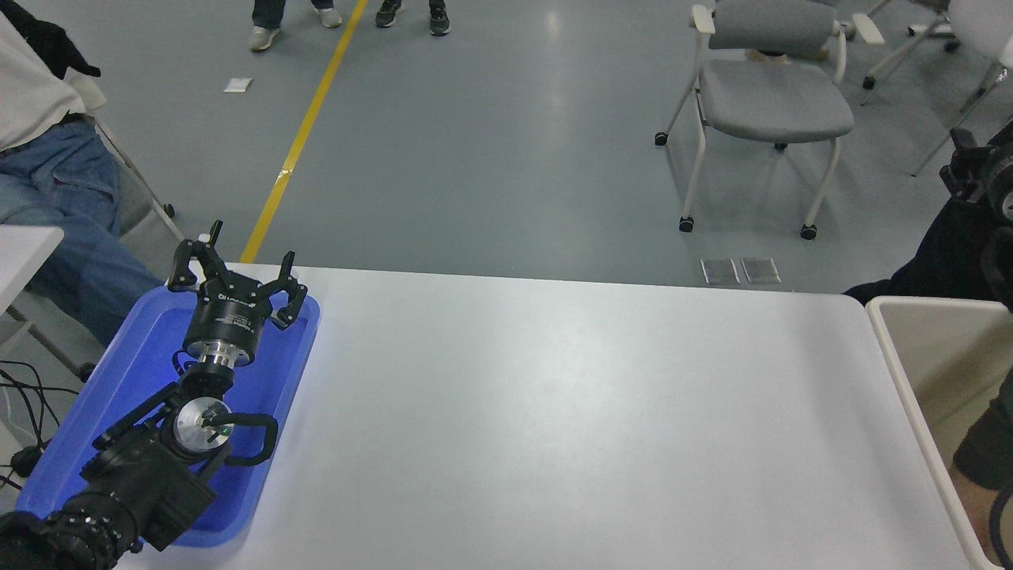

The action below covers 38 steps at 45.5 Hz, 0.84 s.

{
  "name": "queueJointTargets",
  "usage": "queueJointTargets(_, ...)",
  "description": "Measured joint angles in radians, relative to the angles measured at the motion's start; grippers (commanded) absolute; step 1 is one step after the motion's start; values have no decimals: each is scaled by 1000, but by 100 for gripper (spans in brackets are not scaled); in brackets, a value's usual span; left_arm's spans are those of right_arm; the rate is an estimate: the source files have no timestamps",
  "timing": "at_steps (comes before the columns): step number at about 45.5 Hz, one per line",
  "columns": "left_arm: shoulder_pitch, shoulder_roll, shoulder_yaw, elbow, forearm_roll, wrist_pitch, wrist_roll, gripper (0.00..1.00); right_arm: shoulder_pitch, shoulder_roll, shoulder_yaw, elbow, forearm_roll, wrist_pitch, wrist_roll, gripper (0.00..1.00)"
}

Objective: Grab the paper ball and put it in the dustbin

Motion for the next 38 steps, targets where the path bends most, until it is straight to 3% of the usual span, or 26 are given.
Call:
queueJointTargets(6, 0, 0, 0, 0, 0, 0, 0, 100, -75, 33, 70, 25, -7, 21, 51, 100)
queueJointTargets(13, 0, 0, 0, 0, 0, 0, 0, 100, -150, 76, 108, 38, -11, 38, 77, 100)
queueJointTargets(38, 0, 0, 0, 0, 0, 0, 0, 100, -276, 166, 149, 50, -14, 85, 101, 100)
